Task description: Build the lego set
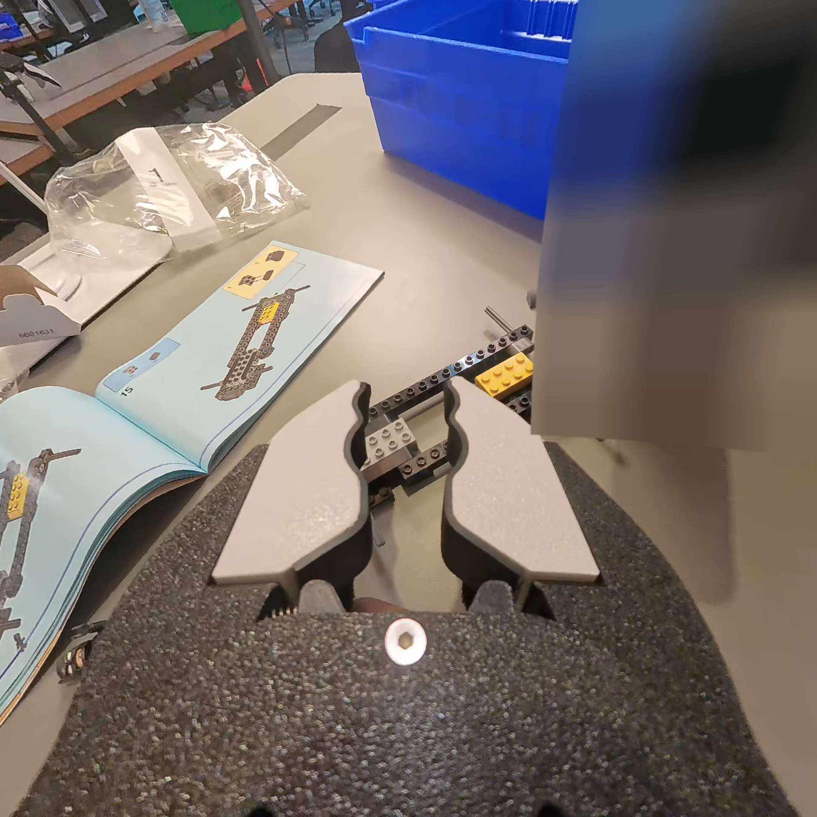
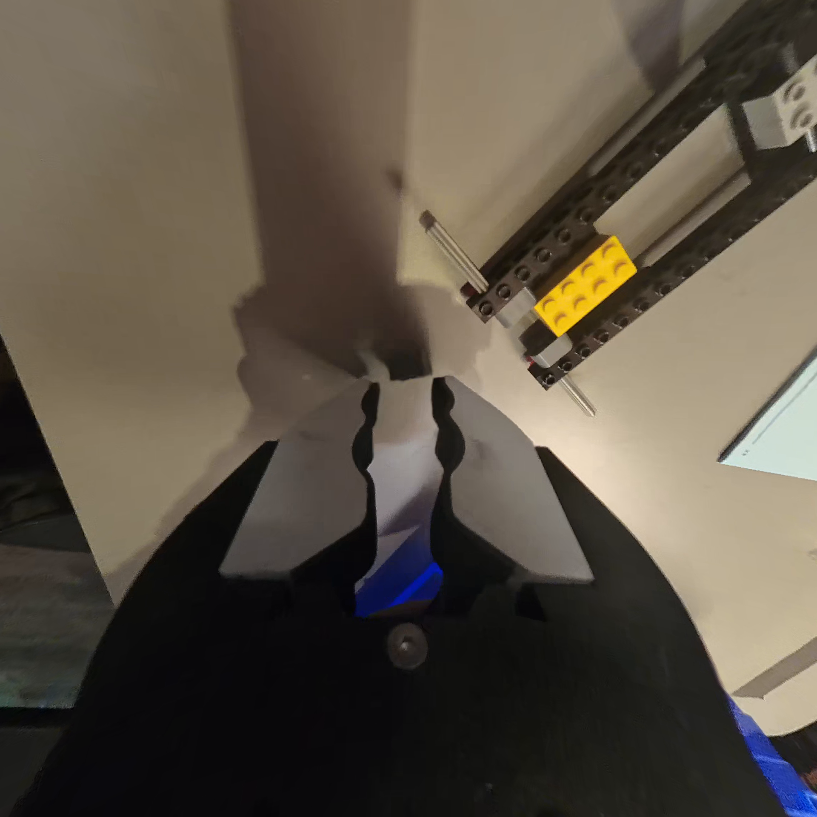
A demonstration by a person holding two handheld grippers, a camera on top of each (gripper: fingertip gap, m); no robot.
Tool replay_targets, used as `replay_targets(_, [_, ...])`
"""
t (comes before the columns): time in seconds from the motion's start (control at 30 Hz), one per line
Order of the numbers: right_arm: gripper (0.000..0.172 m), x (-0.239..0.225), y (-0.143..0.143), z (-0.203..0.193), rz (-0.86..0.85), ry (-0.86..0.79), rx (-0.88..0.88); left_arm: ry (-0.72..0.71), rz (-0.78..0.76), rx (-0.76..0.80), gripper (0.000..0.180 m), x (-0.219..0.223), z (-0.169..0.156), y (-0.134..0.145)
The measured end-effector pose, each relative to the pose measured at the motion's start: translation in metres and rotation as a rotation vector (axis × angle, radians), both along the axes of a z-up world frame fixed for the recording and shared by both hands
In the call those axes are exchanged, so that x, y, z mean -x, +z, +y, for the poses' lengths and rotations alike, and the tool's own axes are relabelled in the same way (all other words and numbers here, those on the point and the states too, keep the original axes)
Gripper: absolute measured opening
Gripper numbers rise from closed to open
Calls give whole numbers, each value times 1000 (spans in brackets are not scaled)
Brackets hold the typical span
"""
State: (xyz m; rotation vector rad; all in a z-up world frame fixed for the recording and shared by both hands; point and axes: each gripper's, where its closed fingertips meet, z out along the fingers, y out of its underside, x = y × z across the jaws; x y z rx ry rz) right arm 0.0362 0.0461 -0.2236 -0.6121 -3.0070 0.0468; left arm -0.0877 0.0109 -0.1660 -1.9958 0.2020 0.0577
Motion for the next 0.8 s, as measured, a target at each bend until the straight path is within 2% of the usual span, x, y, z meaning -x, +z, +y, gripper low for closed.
replay_targets(0.17, [32, -3, 19, 1, 86, -80, 102, 1, -3, 2, 32, 1, 0, -1])
replay_targets(0.3, [30, -12, 53, 17, 232, -208, 189, 3, -9, 1, 32, 2, 0, -2])
replay_targets(0.4, [29, -38, 72, 44, 333, -299, 212, 10, -11, 4, 32, 4, -1, -4])
replay_targets(0.5, [29, -60, 83, 94, 501, -415, 75, 15, -16, -1, 32, 5, 0, -3])
replay_targets(0.6, [29, -84, 77, 132, 553, -505, -50, 14, -22, -8, 32, 6, 1, -3])
replay_targets(0.8, [38, -106, 40, 176, 442, -578, -151, -9, -18, -6, 32, 4, 2, -3])
